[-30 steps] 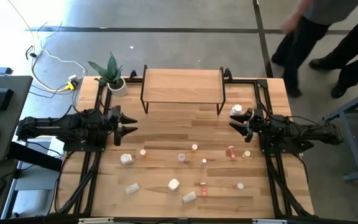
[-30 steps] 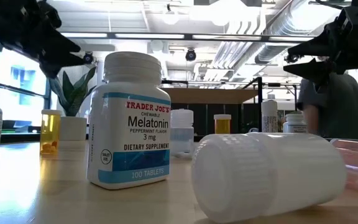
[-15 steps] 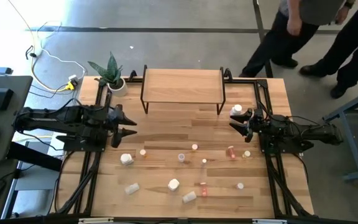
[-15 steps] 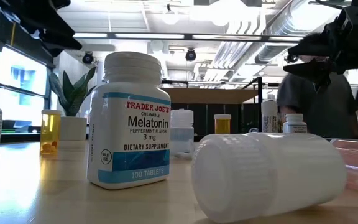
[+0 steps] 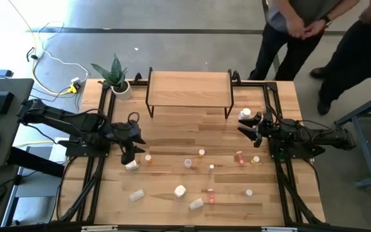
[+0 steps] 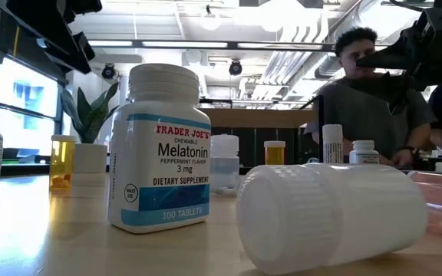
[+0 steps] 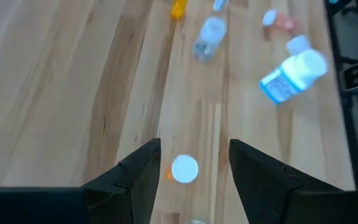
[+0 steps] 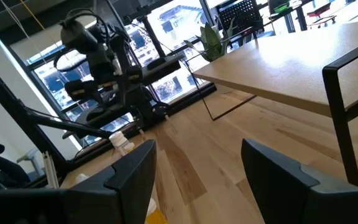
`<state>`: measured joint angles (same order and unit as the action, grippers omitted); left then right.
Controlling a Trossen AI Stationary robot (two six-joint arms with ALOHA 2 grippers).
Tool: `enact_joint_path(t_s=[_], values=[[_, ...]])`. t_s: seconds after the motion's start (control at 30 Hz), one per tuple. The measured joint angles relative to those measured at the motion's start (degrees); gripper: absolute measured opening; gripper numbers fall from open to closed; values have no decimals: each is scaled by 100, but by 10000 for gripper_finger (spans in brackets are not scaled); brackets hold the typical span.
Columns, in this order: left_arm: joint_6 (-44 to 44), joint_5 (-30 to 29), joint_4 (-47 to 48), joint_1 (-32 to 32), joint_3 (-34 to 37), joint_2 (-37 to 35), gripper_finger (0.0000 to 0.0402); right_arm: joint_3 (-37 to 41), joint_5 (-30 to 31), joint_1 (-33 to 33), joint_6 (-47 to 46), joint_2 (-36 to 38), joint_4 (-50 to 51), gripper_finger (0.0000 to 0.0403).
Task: Pick and place medicine bottles onto shelf by color
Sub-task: Put the left orange pill bottle on the shelf
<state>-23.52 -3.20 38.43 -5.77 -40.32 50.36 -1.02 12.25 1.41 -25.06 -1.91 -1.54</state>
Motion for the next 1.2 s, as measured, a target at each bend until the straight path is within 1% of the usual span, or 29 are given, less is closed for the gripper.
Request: enact_joint_path(t_s=[0.17,0.37,0.47,0.73,0.87,1.2], values=[[-259,-203,43,-179,2,398,189,0,0,0,0,-1,-2,227],[-340,-334,36,-398,2,817,237,0,0,-1,0,1,-1,227],[-258,-346,36,-541,2,984,253,0,0,0,0,-1,0,227],[108,-484,-41,-803,2,1570,253,2,0,0,0,-1,0,227],[121,-613,-166,-823,2,1879,253,0,0,-2,0,-1,0,227],[117,-612,-430,-821,4,2428,253,2,0,0,0,-1,0,227]])
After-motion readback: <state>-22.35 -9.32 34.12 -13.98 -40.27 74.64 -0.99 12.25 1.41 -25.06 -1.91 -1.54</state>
